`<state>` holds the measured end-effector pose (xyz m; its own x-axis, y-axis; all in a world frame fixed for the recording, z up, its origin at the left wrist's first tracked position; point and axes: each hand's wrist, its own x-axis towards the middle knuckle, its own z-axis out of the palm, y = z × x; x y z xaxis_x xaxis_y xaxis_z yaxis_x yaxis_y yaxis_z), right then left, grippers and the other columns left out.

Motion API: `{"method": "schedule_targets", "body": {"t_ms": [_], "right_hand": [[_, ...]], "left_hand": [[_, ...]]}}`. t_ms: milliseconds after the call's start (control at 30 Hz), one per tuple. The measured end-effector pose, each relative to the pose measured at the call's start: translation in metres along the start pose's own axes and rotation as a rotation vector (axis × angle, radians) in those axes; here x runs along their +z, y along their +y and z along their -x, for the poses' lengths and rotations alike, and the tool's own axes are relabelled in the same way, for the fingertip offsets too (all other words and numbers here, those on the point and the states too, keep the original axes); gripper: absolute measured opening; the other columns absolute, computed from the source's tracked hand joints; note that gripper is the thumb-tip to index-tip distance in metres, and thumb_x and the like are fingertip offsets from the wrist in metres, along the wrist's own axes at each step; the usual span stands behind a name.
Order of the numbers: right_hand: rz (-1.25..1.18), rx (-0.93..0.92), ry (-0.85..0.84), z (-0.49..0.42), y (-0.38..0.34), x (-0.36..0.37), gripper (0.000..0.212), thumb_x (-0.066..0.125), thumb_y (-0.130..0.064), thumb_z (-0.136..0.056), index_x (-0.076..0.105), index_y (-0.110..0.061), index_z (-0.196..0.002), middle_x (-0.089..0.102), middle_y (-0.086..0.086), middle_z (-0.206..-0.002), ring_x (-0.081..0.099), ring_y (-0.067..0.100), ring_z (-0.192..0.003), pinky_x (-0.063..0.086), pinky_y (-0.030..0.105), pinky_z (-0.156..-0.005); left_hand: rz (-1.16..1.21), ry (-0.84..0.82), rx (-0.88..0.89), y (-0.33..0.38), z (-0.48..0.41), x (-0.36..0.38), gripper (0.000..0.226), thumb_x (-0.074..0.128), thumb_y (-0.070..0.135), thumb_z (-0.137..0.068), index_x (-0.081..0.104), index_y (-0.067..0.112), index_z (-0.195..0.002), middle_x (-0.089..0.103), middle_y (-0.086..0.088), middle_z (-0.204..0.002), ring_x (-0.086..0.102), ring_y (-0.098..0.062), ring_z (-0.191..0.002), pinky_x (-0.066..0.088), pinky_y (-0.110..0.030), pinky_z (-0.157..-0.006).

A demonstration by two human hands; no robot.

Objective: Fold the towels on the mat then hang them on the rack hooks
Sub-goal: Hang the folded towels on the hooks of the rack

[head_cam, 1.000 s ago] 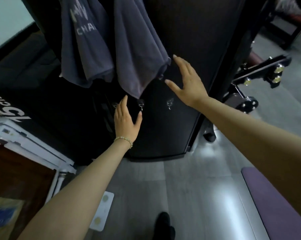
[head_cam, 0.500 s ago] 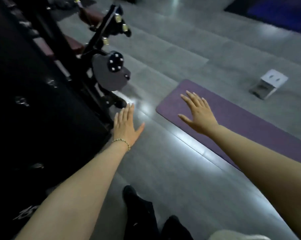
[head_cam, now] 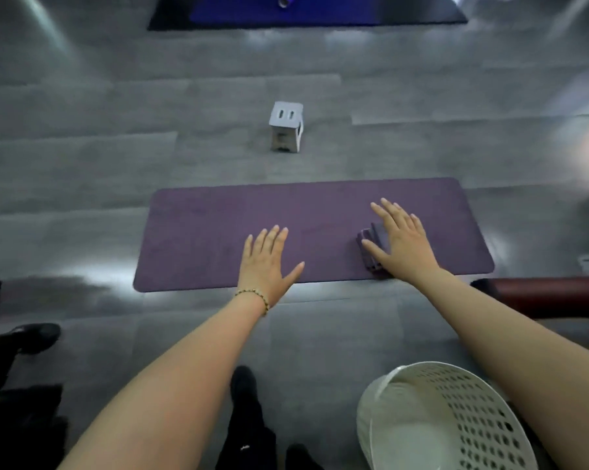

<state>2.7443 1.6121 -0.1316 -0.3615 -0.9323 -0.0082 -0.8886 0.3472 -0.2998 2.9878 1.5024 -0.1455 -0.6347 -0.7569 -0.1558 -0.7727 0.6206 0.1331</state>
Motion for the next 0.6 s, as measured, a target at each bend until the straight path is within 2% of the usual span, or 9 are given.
{"method": "schedule_targets", "body": {"t_ms": [333,467,600], "right_hand": [[-0.039,0.429,0.052,-0.059,0.123,-0.012,0.073,0.049,-0.052,-0.092,0.016,-0.026,-0.152,0.014,-0.004,-0.16,0.01,0.017,-0.148,0.006,0.041,-0.119],[-0.089,0.584,0.095,-0.093,0.165,-0.011,0.075,0.049,-0.056,-0.09,0.019,-0.025,-0.151,0.023,0.0,-0.157,0.018,0.021,-0.146,0.016,0.046,-0.118],[-0.135,0.661,0.13,-0.122,0.211,0.008,0.074,0.045,-0.058,-0.089,0.021,-0.024,-0.15,0.03,-0.001,-0.154,0.024,0.02,-0.144,0.023,0.048,-0.115]], "left_hand": [[-0.043,-0.083,0.295,0.07,-0.204,0.001,0.075,0.024,0.062,-0.094,0.003,0.02,-0.152,0.011,0.001,-0.159,0.006,-0.019,-0.147,-0.002,-0.04,-0.12],[-0.08,-0.098,0.38,0.086,-0.283,0.002,0.074,0.023,0.062,-0.094,0.005,0.019,-0.152,0.013,0.001,-0.159,0.009,-0.019,-0.146,-0.001,-0.039,-0.12],[-0.107,-0.122,0.421,0.109,-0.354,0.024,0.074,0.024,0.062,-0.094,0.005,0.019,-0.152,0.02,0.0,-0.157,0.011,-0.02,-0.146,0.0,-0.04,-0.12]]}}
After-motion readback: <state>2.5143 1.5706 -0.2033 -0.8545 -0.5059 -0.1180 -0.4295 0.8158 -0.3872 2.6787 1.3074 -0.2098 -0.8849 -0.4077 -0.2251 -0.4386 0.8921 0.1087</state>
